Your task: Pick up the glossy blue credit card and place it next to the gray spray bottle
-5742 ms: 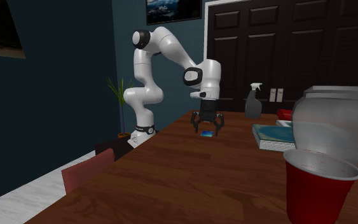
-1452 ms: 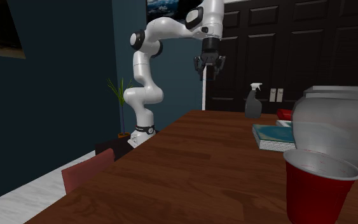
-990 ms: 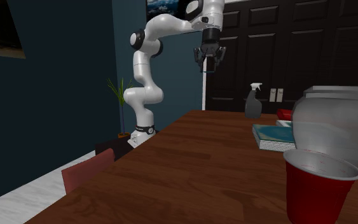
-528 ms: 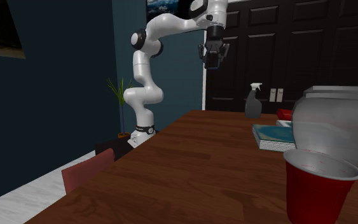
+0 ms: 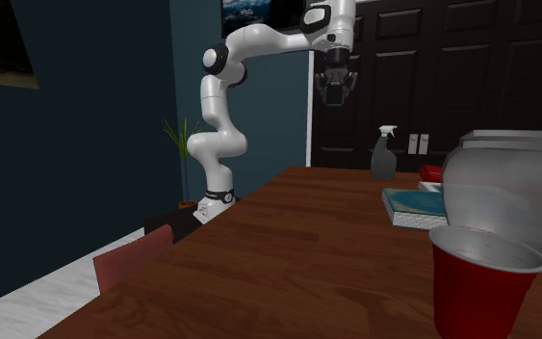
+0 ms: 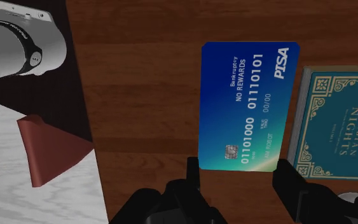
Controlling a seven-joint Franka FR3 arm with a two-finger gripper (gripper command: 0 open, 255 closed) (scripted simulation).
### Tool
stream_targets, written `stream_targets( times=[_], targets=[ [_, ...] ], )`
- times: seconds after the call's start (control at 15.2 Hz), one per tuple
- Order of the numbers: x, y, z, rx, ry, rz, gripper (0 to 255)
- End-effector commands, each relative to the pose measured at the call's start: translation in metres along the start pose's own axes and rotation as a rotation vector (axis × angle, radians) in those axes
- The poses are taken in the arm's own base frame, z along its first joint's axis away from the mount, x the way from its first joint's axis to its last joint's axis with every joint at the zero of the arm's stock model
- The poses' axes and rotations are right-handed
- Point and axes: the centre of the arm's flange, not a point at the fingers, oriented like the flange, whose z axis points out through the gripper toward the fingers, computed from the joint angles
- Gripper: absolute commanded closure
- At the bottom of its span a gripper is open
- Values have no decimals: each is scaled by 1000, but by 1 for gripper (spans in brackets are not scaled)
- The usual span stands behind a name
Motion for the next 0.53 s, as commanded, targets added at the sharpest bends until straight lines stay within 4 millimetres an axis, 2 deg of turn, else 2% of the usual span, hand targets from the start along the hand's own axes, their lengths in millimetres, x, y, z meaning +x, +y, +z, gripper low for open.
stream_targets(
  times=[0.0, 0.46],
  targets=[
    [-25, -6, -5, 0, 0, 2, 255],
    [-113, -31, -19, 0, 0, 2, 255]
  ],
)
